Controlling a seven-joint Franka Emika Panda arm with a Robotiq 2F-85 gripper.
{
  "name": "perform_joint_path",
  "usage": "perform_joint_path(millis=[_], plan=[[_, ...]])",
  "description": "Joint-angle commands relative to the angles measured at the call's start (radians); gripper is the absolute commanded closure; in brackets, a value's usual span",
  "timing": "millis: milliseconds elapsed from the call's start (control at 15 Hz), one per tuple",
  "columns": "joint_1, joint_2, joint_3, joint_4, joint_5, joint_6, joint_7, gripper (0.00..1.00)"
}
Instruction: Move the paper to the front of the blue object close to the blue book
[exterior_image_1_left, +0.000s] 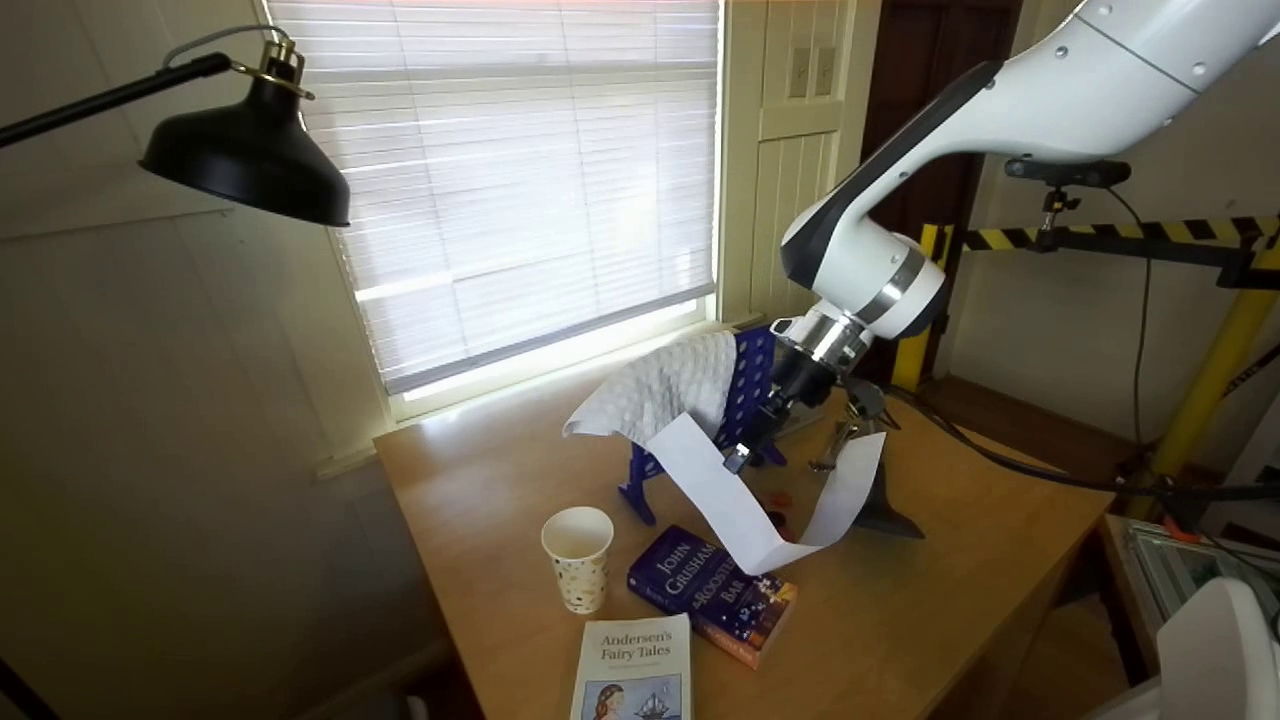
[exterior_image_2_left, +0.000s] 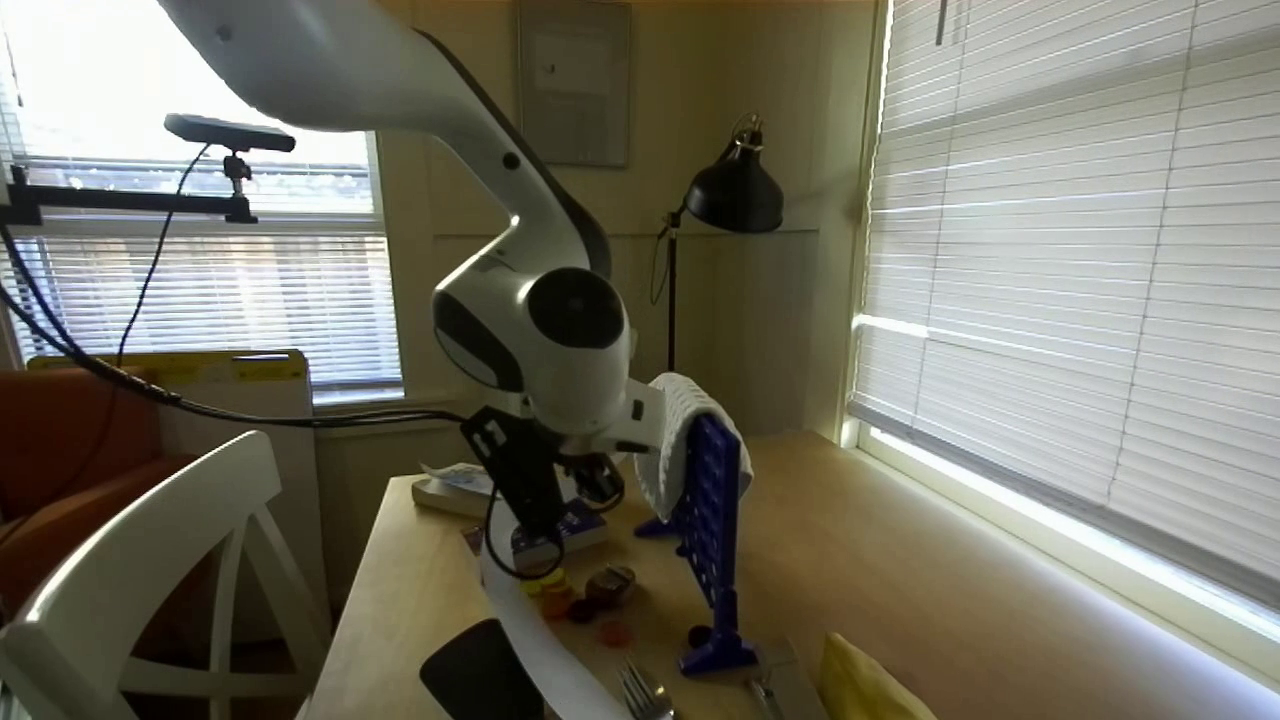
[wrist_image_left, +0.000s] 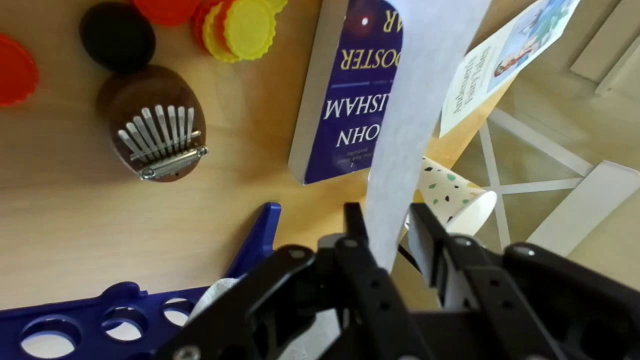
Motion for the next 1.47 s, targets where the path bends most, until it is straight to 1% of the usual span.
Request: perform_joint_path(millis=[0, 67, 200, 333, 400, 533, 733, 800, 867, 1000, 1067, 1133, 1200, 1267, 1400], plan=[[-0.022, -0.201, -0.020, -0.122, -0.067, -0.084, 0.085, 0.40], [-0.028, -0.243, -0.028, -0.132, -0.074, -0.109, 0.111, 0.32], [-0.041, -0.334, -0.052, -0.151, -0.155, -0.102, 0.205, 0.18], [-0.062, -0.407, -0.067, -0.154, -0.254, -0.040, 0.316, 0.04], [-0.077, -0.434, -0.073, -0.149, -0.311, 0.002, 0.368, 0.01], [-0.117, -0.467, -0.083, -0.132, -0.478, 0.065, 0.488, 0.00], [-0.159, -0.467, -0.106, -0.105, -0.687, 0.153, 0.631, 0.00], [-0.164, -0.455, -0.124, -0.094, -0.738, 0.180, 0.642, 0.00], [-0.170, -0.449, -0.134, -0.094, -0.801, 0.234, 0.661, 0.00], [-0.168, -0.424, -0.176, -0.078, -0.894, 0.273, 0.674, 0.00], [-0.180, -0.401, -0.190, -0.060, -0.976, 0.260, 0.691, 0.00], [-0.129, -0.450, -0.212, -0.097, -0.892, 0.253, 0.661, 0.00], [-0.136, -0.440, -0.222, -0.090, -0.932, 0.253, 0.671, 0.00], [-0.142, -0.430, -0.226, -0.084, -0.949, 0.252, 0.672, 0.00], [-0.145, -0.420, -0.226, -0.077, -0.957, 0.252, 0.672, 0.00]])
